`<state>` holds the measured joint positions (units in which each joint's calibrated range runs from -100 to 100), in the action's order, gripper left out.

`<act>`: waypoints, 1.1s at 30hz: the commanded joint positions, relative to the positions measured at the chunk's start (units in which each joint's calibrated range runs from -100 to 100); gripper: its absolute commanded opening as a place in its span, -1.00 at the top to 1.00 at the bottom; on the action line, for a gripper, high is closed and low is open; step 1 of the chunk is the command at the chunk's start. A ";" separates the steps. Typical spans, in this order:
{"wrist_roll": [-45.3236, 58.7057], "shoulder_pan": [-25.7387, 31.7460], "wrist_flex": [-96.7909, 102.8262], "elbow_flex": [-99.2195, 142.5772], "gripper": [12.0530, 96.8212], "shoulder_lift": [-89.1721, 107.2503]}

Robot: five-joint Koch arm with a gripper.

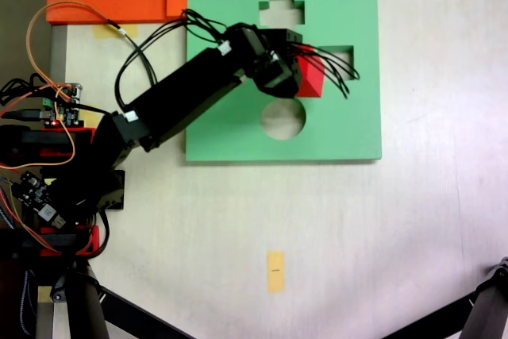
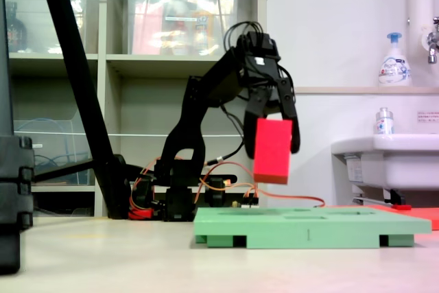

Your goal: Put the square block into the corresponding hole

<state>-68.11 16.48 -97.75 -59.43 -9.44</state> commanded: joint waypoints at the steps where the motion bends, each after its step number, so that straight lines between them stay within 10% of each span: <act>1: -0.34 0.44 4.10 -5.67 0.93 -1.04; 33: 1.32 0.73 18.26 -9.86 0.84 -15.28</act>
<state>-66.98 16.83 -84.83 -64.14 -25.72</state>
